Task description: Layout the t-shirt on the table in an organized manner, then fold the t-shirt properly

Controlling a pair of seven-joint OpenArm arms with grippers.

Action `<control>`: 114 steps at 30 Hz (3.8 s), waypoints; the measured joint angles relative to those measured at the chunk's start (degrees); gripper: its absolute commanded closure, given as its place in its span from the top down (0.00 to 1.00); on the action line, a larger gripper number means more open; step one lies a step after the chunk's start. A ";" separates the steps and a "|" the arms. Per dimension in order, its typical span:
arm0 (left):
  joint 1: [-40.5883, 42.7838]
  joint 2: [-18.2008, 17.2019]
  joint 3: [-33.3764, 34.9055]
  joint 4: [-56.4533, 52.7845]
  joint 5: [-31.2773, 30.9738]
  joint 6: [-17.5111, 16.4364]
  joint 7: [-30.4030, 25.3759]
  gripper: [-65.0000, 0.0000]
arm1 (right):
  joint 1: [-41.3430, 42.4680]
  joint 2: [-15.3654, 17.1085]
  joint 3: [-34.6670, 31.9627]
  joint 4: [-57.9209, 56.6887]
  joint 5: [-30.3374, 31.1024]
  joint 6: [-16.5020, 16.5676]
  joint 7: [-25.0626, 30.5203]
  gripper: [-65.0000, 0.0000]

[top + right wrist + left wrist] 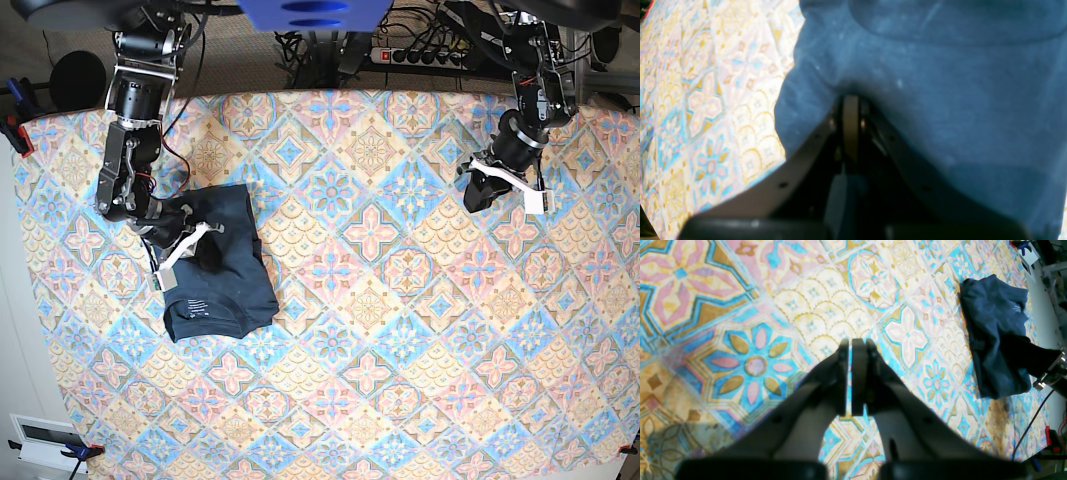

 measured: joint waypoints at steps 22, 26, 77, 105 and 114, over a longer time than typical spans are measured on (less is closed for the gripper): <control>0.00 0.00 0.11 0.00 -0.04 -0.02 0.00 0.00 | -2.56 -2.51 -7.89 1.25 0.00 0.20 -1.95 0.00; 0.00 0.00 0.11 0.00 -0.04 0.00 0.00 0.00 | -3.02 -2.23 -7.58 3.21 -0.11 -0.04 -1.88 0.00; 36.13 3.61 -10.38 5.49 17.07 -0.42 -0.33 0.00 | -56.37 4.02 19.67 32.00 9.57 0.33 -16.06 0.00; 9.20 3.56 19.41 -55.43 32.85 -0.22 -34.36 0.00 | -34.73 3.65 5.88 -14.58 -15.96 0.17 7.80 0.00; -3.41 4.11 33.24 -81.24 32.61 -0.39 -52.37 0.00 | -29.09 3.15 -2.73 -34.03 -17.11 -0.55 20.39 0.00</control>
